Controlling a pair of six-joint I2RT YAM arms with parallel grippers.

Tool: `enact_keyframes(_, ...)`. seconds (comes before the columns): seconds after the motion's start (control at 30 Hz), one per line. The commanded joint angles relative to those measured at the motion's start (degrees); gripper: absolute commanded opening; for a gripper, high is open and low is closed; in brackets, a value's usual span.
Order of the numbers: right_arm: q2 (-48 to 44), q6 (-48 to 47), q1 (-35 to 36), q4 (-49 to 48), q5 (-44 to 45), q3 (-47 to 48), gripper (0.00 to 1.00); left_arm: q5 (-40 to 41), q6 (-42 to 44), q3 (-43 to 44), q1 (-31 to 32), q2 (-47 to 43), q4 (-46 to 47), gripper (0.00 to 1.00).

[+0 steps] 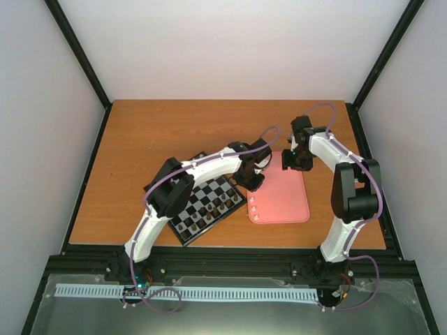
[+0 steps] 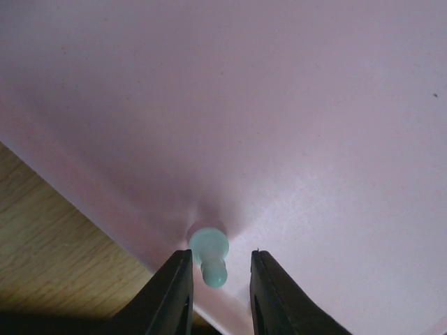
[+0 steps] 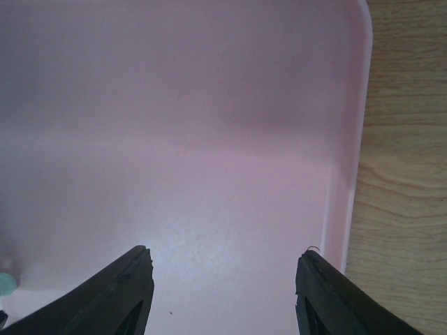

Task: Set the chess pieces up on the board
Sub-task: Pick up the chess piece from the storage box, then place the chess piece on the chessboard.

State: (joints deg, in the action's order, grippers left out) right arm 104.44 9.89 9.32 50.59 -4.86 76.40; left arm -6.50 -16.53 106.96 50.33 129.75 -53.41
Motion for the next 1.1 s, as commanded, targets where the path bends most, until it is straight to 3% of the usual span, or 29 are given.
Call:
enact_keyframes(0.0,0.2,-0.5,-0.4,0.0,0.6,-0.1,0.56,-0.3,0.8,3.1,0.3,2.2,0.2,0.24)
enact_keyframes(0.17,0.3,-0.4,-0.4,0.0,0.6,-0.1,0.56,-0.1,0.8,3.2,0.3,2.8,-0.1,0.22)
enact_keyframes(0.47,0.3,-0.7,-0.4,0.1,0.8,-0.1,0.57,3.0,1.2,5.3,0.2,2.0,-2.4,0.02)
enact_keyframes(0.63,0.3,-0.7,-0.4,0.1,0.6,0.1,0.57,4.9,0.4,6.3,-1.7,-3.8,-6.7,0.01)
enact_keyframes(0.8,0.3,-0.9,-0.4,-0.2,0.2,-0.1,0.57,6.4,-1.9,-3.8,-8.5,-16.4,-7.4,0.01)
enact_keyframes(1.07,1.2,-1.2,-0.4,-0.5,-1.0,-0.4,0.56,10.8,-5.0,-28.9,-22.4,-35.5,-5.1,0.01)
